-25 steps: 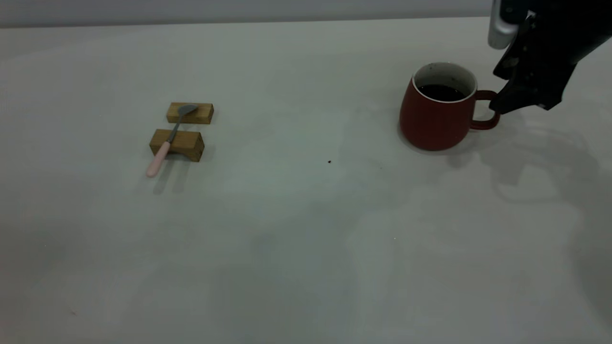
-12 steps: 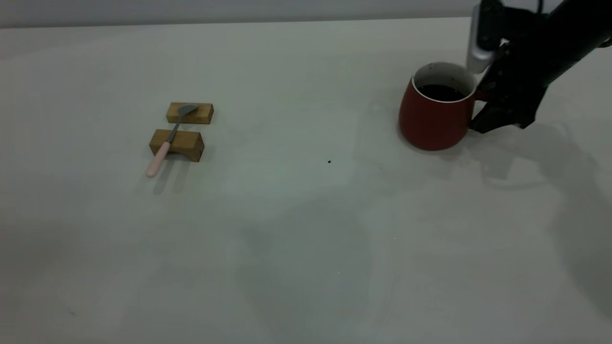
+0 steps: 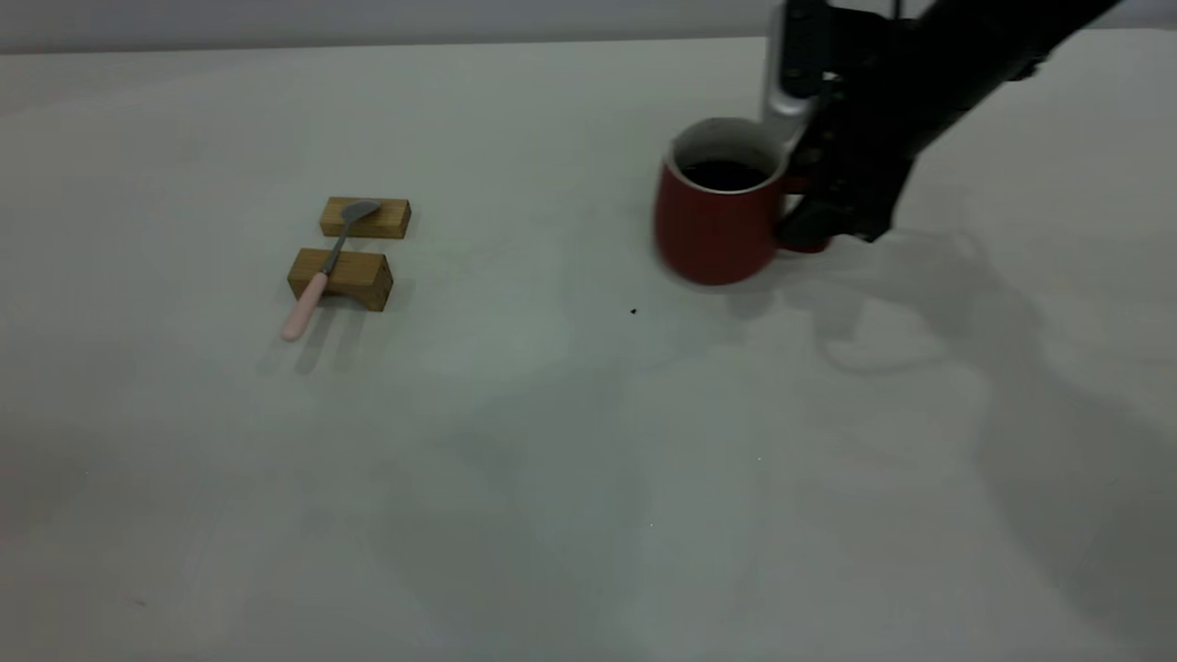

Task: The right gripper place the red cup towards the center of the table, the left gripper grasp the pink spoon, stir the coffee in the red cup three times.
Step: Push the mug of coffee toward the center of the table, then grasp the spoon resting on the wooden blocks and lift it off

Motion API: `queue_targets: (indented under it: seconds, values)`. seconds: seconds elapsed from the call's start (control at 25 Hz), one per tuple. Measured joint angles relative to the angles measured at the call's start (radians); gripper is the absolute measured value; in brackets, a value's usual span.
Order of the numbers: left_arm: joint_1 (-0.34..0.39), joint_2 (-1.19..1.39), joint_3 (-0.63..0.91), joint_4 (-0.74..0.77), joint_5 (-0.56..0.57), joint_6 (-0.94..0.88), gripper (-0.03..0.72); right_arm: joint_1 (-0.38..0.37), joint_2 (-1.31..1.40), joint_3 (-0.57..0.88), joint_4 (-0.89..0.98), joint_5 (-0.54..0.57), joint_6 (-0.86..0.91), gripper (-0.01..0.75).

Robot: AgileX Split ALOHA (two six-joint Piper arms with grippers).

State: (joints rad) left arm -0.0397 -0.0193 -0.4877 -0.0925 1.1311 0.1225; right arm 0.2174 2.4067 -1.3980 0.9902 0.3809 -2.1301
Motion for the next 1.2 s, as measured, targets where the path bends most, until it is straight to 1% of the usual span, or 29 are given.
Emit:
queue_targets:
  seconds: [0.24, 0.36, 0.48, 0.6, 0.68, 0.76, 0.84, 1.0, 1.08, 1.2]
  values:
    - [0.000, 0.000, 0.000, 0.000, 0.000, 0.000, 0.411, 0.095, 0.031, -0.057, 0.078, 0.002, 0.000, 0.587]
    - [0.000, 0.000, 0.000, 0.000, 0.000, 0.000, 0.411, 0.128, 0.036, -0.075, 0.115, 0.002, 0.000, 0.587]
    - [0.000, 0.000, 0.000, 0.000, 0.000, 0.000, 0.411, 0.134, 0.034, -0.078, 0.136, 0.017, 0.018, 0.587]
    - [0.000, 0.000, 0.000, 0.000, 0.000, 0.000, 0.411, 0.119, 0.016, -0.078, 0.105, 0.039, 0.126, 0.587]
    - [0.000, 0.000, 0.000, 0.000, 0.000, 0.000, 0.411, 0.094, -0.022, -0.078, 0.053, 0.086, 0.250, 0.587]
    - [0.000, 0.000, 0.000, 0.000, 0.000, 0.000, 0.411, 0.069, -0.073, -0.078, -0.009, 0.152, 0.425, 0.587]
    - [0.000, 0.000, 0.000, 0.000, 0.000, 0.000, 0.411, 0.049, -0.139, -0.078, -0.060, 0.235, 0.626, 0.587]
    - [0.000, 0.000, 0.000, 0.000, 0.000, 0.000, 0.411, 0.035, -0.277, -0.078, -0.184, 0.395, 1.119, 0.587]
    - [0.000, 0.000, 0.000, 0.000, 0.000, 0.000, 0.411, 0.035, -0.357, -0.078, -0.285, 0.482, 1.355, 0.587]
    - [0.000, 0.000, 0.000, 0.000, 0.000, 0.000, 0.411, 0.052, -0.471, -0.078, -0.512, 0.614, 1.641, 0.587]
